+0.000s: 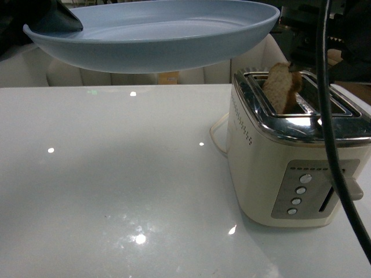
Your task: Left arm holds plate, right arm toasts bread
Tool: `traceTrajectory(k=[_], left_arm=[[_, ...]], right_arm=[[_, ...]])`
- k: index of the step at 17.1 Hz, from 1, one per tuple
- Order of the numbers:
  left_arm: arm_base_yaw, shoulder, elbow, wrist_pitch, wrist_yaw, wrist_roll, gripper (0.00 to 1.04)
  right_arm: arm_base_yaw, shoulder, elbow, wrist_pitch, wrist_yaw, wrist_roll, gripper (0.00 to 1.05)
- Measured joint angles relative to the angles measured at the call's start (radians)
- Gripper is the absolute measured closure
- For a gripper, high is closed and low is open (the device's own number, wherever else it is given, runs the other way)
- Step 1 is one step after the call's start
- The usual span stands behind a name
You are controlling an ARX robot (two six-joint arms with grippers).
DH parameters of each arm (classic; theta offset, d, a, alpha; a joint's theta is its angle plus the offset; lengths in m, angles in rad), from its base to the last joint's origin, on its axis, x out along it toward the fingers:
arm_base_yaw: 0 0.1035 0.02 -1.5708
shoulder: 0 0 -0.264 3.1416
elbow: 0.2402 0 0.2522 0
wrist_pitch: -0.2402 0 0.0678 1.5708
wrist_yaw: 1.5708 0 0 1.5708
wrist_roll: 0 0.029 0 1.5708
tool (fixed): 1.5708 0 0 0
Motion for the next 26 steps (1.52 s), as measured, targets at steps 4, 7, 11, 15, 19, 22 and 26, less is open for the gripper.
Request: traceTrajectory(k=[4, 7, 11, 15, 19, 22, 26], left_arm=[[0.0, 0.0, 0.0, 0.0, 0.0, 0.0, 1.02], [0.0, 0.0, 0.0, 0.0, 0.0, 0.0, 1.02], [0.0, 0.0, 0.0, 0.0, 0.0, 0.0, 1.02], [0.0, 0.0, 0.0, 0.0, 0.0, 0.0, 1.02], [0.0, 0.0, 0.0, 0.0, 0.0, 0.0, 1.02], [0.0, 0.0, 0.0, 0.0, 0.0, 0.0, 1.02], [0.0, 0.0, 0.0, 0.001, -0.002, 0.0, 1.02]], right_arm=[[-0.007, -0.024, -0.015, 0.055, -0.025, 0.032, 0.13], [-0.008, -0.074, -0.044, 0.09, -0.032, 0.033, 0.05], [-0.016, -0.11, -0.063, 0.106, -0.033, 0.031, 0.07], [-0.053, -0.259, -0.182, 0.185, -0.031, 0.018, 0.06], [-0.131, -0.539, -0.46, 0.346, 0.019, -0.057, 0.06], [-0.201, -0.59, -0.516, 0.36, 0.01, -0.085, 0.06], [-0.274, -0.792, -0.813, 0.64, -0.131, -0.354, 0.54]])
